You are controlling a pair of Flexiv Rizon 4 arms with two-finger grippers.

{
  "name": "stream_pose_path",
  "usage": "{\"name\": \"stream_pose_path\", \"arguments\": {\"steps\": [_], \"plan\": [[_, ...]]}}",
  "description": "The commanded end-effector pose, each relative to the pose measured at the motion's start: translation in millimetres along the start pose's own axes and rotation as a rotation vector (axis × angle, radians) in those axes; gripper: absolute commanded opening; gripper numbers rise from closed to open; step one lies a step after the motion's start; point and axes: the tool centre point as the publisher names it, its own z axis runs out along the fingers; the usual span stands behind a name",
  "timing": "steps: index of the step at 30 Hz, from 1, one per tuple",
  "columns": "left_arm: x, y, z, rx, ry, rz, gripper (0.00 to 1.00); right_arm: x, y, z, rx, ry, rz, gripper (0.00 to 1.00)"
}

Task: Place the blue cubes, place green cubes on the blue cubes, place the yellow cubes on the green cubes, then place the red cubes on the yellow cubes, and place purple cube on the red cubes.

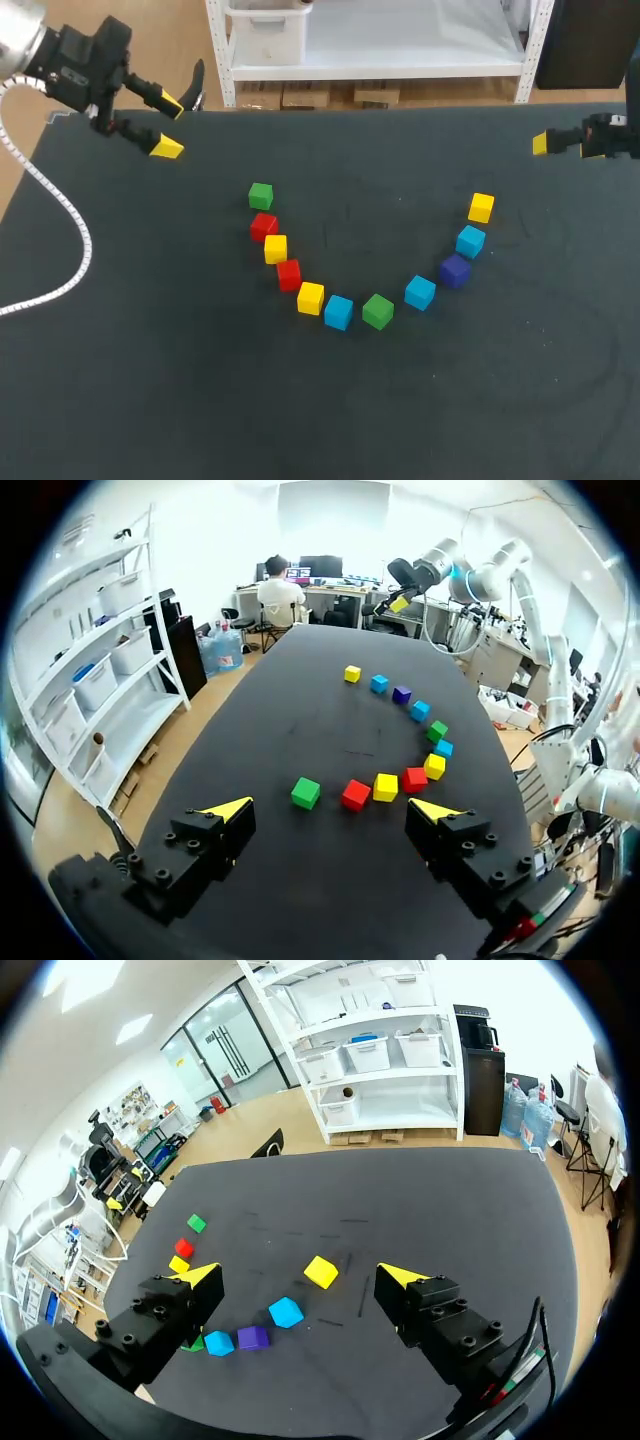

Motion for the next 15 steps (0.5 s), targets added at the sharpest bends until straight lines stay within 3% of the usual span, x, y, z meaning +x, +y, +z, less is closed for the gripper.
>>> {"name": "stream_pose_path", "arguments": {"steps": [1,7,15], "plan": [[-38.6,6.2,34,-0.042,0.066,0.075,1.00,0,0,0,0.000,0.000,0.000,1.00],[-69.9,7.9,72,-0.036,0.109,0.138,1.00,0,0,0,0.000,0.000,0.000,1.00],[-86.6,18.2,95,-0.014,0.162,0.116,1.00,0,0,0,0.000,0.000,0.000,1.00]]}}
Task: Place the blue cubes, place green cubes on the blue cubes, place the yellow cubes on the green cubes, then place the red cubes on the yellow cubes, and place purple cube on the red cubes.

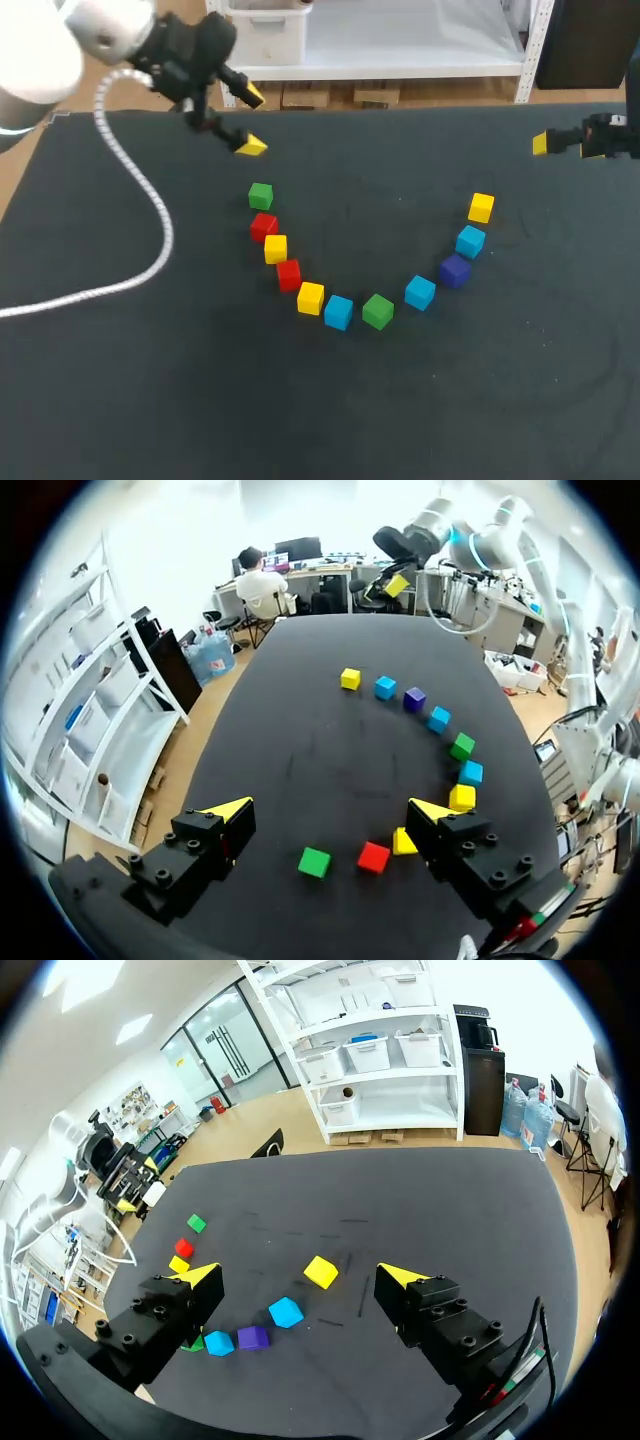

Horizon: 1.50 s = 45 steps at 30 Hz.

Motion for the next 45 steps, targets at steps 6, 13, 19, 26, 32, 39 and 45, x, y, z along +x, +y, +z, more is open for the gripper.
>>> {"name": "stream_pose_path", "arguments": {"steps": [6,13,19,26,32,39,45], "plan": [[-9.1,21.8,9,0.043,0.085,0.055,1.00,0,0,0,0.000,0.000,0.000,1.00],[13.1,17.3,-6,0.023,0.120,0.035,1.00,0,0,0,0.000,0.000,0.000,1.00],[27.8,-5.9,-23,-0.032,0.098,0.009,1.00,0,0,0,0.000,0.000,0.000,1.00],[38.0,-36.7,-27,-0.036,0.075,0.033,1.00,0,0,0,0.000,0.000,0.000,1.00],[50.3,-51.6,-25,-0.033,0.005,0.065,1.00,0,0,0,0.000,0.000,0.000,1.00],[54.4,-50.5,-25,-0.022,-0.039,0.097,1.00,0,0,0,0.000,0.000,0.000,1.00],[56.3,-47.0,-25,0.013,-0.035,0.146,1.00,0,0,0,0.000,0.000,0.000,1.00]]}}
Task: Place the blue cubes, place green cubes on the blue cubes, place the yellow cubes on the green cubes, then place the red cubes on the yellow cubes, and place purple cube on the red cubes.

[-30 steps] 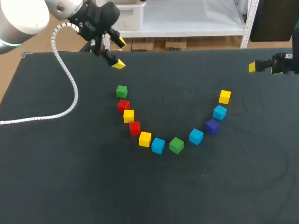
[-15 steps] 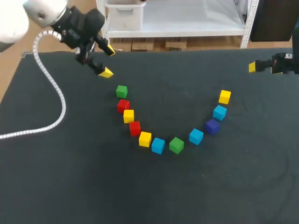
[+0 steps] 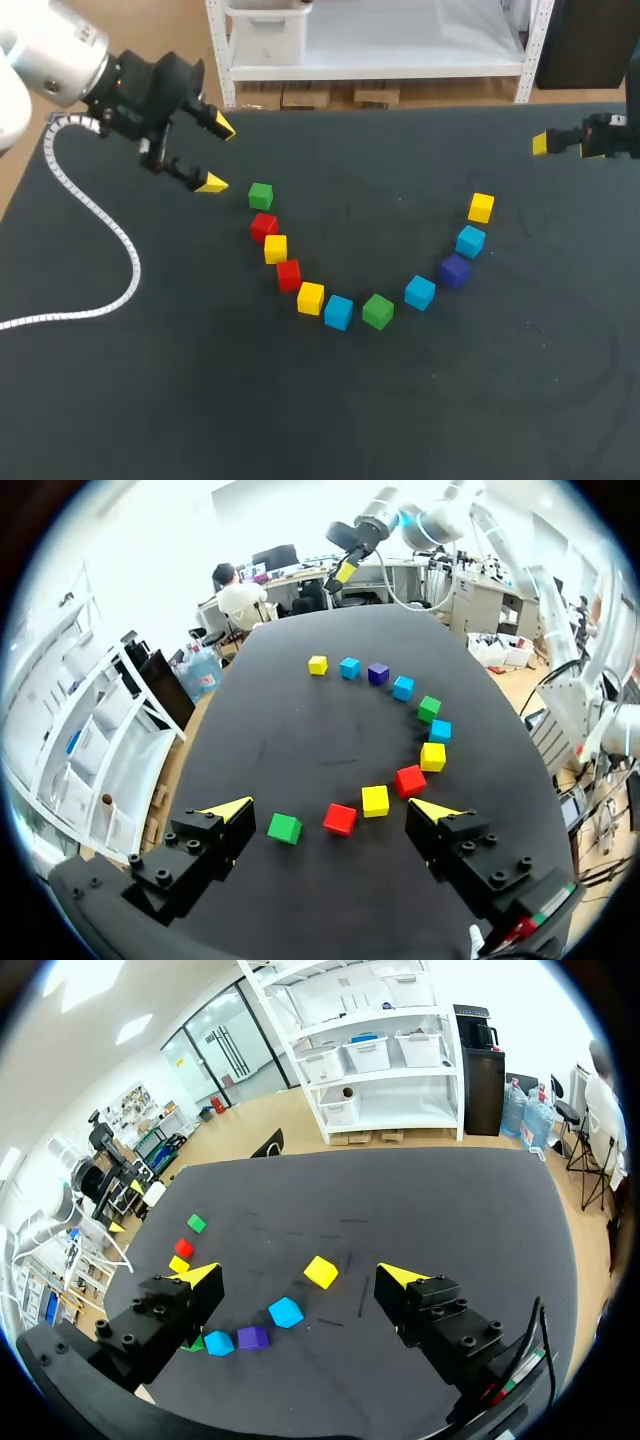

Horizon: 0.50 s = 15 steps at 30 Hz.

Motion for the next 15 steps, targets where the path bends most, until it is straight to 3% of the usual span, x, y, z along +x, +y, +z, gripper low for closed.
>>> {"name": "stream_pose_path", "arguments": {"steps": [1,15], "plan": [[2.9,2.4,-0.3,0.017,0.002,0.010,1.00,0.0,0.0,-0.1,0.000,0.000,0.000,1.00],[0.6,9.6,0.1,0.060,0.027,0.048,1.00,0.0,0.0,-0.1,0.000,0.000,0.000,1.00]]}}
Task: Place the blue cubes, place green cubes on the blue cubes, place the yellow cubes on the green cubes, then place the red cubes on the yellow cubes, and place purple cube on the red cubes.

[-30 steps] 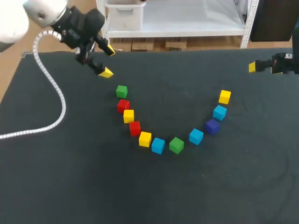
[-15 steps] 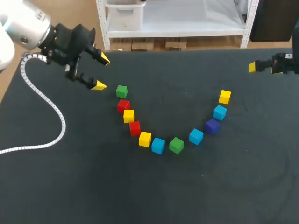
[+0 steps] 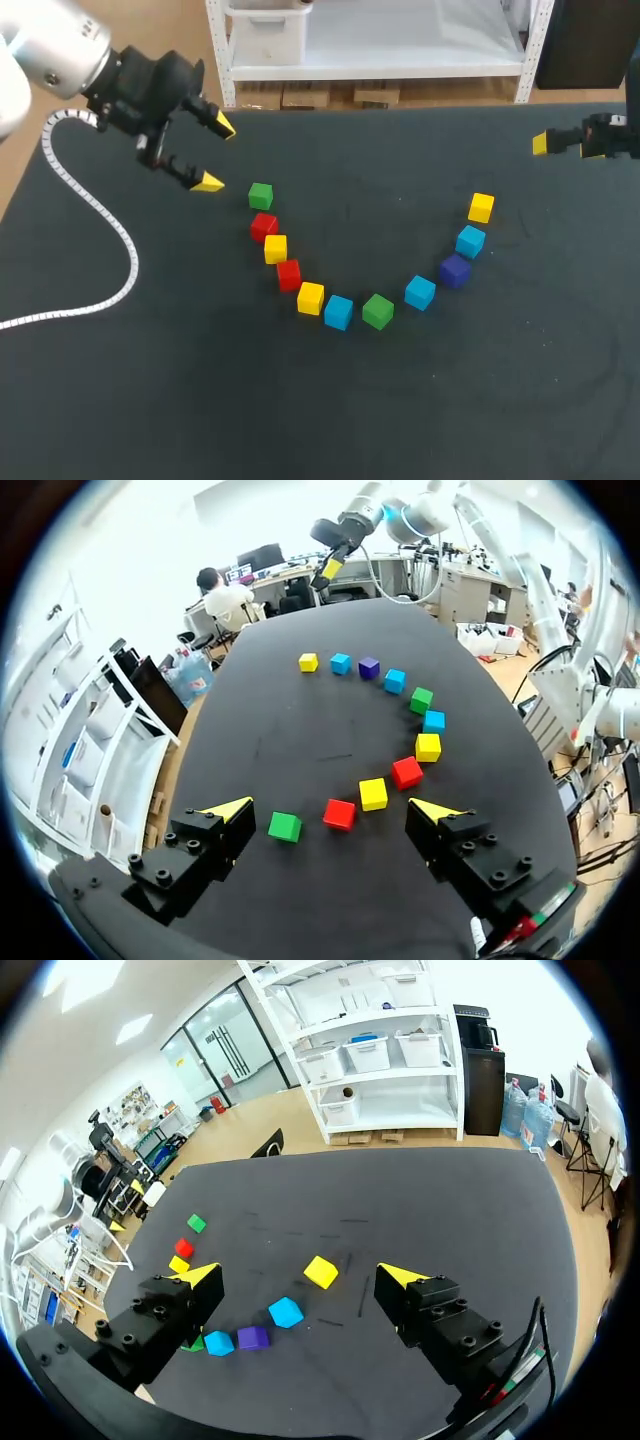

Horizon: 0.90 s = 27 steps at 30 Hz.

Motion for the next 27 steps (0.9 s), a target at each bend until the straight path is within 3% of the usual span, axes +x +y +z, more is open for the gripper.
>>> {"name": "stream_pose_path", "arguments": {"steps": [1,14,19,22,27], "plan": [[-0.4,5.7,1,0.019,0.004,0.000,1.00,0,0,0,0.000,0.000,0.000,1.00],[-0.4,5.7,1,0.019,0.004,0.000,1.00,0,0,0,0.000,0.000,0.000,1.00],[-0.4,5.7,1,0.019,0.004,0.000,1.00,-34,-29,15,-0.045,0.159,-0.273,1.00],[-0.4,5.7,1,0.019,0.004,0.000,1.00,-56,-45,22,-0.132,0.256,-0.508,1.00],[-0.4,5.7,1,0.019,0.004,0.000,1.00,-65,-62,26,-0.308,0.398,-0.782,1.00]]}}
